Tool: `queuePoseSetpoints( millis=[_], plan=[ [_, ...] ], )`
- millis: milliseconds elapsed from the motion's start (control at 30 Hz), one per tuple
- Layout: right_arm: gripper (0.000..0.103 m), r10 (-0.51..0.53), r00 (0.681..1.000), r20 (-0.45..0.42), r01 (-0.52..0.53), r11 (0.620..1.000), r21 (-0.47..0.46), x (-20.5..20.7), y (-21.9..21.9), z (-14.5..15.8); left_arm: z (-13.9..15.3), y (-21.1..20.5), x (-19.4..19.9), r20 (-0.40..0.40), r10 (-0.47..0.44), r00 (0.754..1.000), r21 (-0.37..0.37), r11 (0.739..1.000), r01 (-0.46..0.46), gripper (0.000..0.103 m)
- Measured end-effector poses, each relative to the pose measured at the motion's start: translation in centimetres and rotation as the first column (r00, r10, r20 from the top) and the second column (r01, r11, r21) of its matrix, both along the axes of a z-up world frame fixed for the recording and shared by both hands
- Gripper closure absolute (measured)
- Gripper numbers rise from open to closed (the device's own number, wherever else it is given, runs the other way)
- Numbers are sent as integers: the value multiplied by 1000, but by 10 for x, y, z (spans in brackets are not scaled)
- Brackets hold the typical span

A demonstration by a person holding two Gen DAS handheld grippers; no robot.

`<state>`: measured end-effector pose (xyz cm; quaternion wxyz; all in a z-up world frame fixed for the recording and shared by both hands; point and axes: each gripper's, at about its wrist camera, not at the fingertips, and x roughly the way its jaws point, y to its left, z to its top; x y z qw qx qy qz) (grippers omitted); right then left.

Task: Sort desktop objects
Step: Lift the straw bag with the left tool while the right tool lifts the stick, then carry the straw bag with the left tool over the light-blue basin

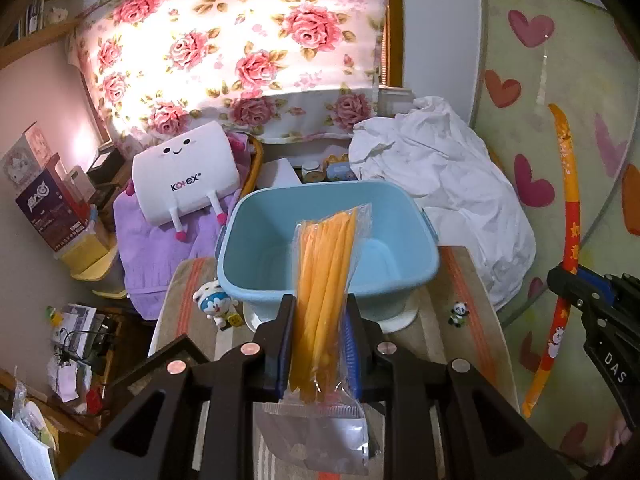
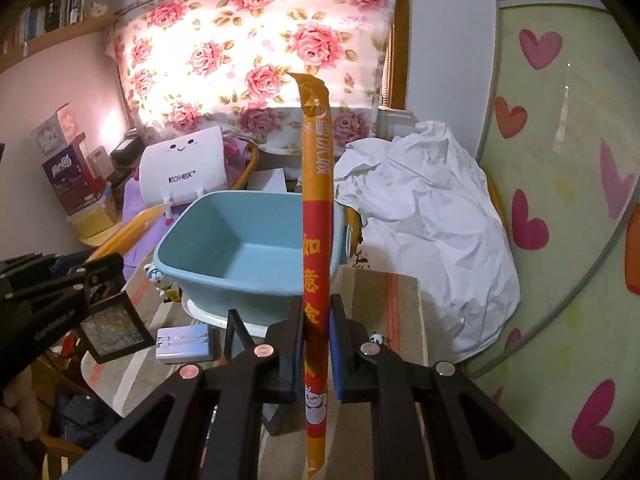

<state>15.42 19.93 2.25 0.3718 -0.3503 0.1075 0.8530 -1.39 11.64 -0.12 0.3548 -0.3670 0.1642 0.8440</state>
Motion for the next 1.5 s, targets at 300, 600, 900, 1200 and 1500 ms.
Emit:
queuePoseSetpoints(
  millis=[300, 600, 900, 1200, 1500],
  plan=[
    [92, -30, 999, 35, 30, 1000, -2, -50, 28, -9, -10, 22, -47, 20, -22, 1000, 16, 1000, 21, 80],
    [92, -31, 998, 63, 32, 999, -18, -99, 44, -12, -14, 36, -88, 46, -37, 998, 18, 999, 36, 80],
    [92, -47, 997, 63, 49, 999, -21, -115, 44, -9, -16, 40, -101, 60, -66, 996, 16, 998, 66, 80],
    [92, -33, 997, 65, 34, 999, -22, -127, 42, -13, -28, 68, -116, 63, -95, 994, -4, 995, 95, 80],
    [92, -18, 995, 95, 24, 998, -60, -151, 67, -32, -64, 115, -144, 99, -100, 990, -52, 993, 105, 80]
  ],
)
